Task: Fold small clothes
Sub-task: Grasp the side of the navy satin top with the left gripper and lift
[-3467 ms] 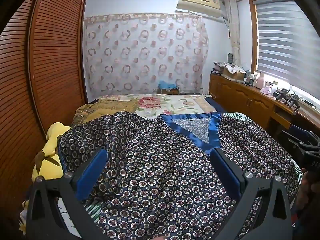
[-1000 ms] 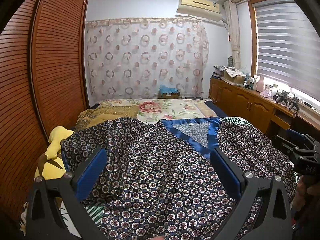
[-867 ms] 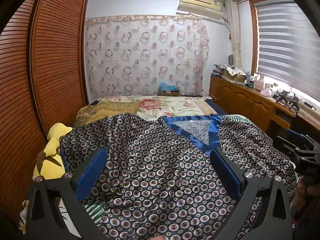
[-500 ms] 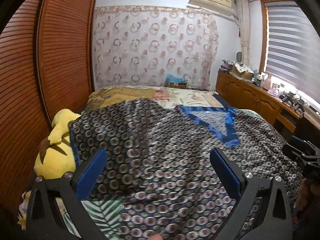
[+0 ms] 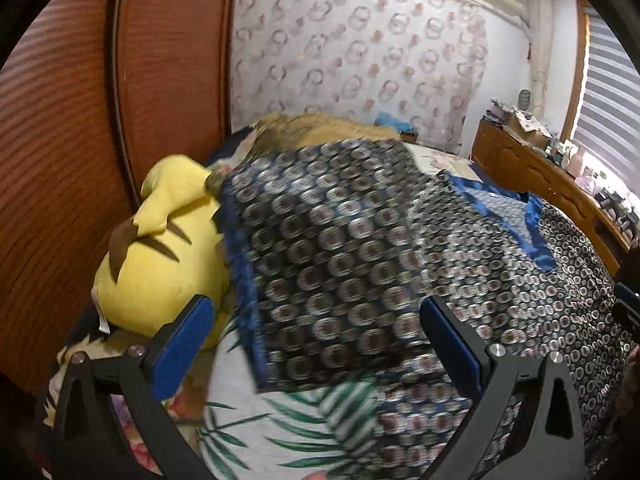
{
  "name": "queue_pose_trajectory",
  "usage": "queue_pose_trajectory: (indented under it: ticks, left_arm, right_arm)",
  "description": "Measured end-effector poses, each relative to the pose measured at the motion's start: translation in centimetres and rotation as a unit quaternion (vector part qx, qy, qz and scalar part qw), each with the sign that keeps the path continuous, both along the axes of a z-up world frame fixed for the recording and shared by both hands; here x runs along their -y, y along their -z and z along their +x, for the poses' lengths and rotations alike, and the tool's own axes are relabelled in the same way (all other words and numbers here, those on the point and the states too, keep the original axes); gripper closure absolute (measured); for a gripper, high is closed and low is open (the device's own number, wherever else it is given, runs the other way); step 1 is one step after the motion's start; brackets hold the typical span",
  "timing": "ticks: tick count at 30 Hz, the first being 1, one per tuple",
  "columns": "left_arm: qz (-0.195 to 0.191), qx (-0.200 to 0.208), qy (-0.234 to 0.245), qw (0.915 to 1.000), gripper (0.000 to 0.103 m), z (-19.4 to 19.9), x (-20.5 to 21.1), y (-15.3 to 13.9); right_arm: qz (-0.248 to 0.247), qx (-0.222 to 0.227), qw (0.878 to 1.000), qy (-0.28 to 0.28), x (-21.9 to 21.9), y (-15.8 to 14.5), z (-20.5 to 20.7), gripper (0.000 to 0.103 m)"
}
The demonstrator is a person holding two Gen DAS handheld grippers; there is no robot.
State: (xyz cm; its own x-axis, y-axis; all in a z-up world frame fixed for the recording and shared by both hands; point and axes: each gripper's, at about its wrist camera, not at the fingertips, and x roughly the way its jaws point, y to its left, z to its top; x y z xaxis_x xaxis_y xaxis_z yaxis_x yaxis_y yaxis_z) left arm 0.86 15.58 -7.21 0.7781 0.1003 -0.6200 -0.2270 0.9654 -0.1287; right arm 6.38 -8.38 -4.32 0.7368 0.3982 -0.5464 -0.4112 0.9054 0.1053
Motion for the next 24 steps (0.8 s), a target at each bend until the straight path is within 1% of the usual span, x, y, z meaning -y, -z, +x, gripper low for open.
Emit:
queue_pose_trajectory:
  ticks: [3,5,7,8,10,13,16,17,22,24]
  left_arm:
    - [-0.022,-0.009,0.002,0.9997,0.0,0.1,-1.9,0.8]
    - [-0.035,-0.014,0.004,0.9993,0.005,0.2,-2.8,1.1]
    - [-0.052,-0.017,0.006,0.9985,0.007,0.5,-3.9,1.5]
    - [-0.06,-0.021,0.012,0.9979,0.012,0.6,-4.2,1.7]
    - [-0.073,-0.033,0.026,0.9964,0.018,1.2,-4.6,2.2]
    - [-0.076,-0.059,0.043,0.9944,0.023,2.1,-4.5,3.1]
    - [-0.087,-0.064,0.048,0.993,0.036,2.5,-4.7,3.5]
    - [-0.09,-0.062,0.049,0.9928,0.037,2.5,-4.7,3.5]
    - [-0.092,-0.051,0.061,0.9926,0.037,3.3,-5.3,2.9]
    - [-0.1,-0.05,0.073,0.9911,0.037,3.7,-5.5,2.7]
  right_arm:
    - [-0.011,-0.01,1.0,-0.021,-1.1,0.5,0.1,0.0]
    - [-0.018,-0.015,0.999,-0.033,-1.8,0.8,0.2,0.0]
    - [-0.021,-0.021,0.999,-0.046,-2.5,1.0,0.3,0.0]
    - [-0.025,-0.021,0.998,-0.051,-2.8,1.1,0.3,0.0]
    - [-0.03,-0.024,0.997,-0.061,-3.4,1.3,0.4,0.0]
    - [-0.035,-0.03,0.996,-0.073,-4.2,1.7,0.7,0.0]
    - [-0.044,-0.026,0.995,-0.081,-4.8,1.8,0.6,0.0]
    - [-0.047,-0.024,0.995,-0.083,-4.9,1.9,0.5,0.0]
    - [-0.046,-0.027,0.995,-0.083,-5.1,2.0,0.6,0.0]
    - [-0.041,-0.031,0.995,-0.083,-4.8,2.1,0.7,0.0]
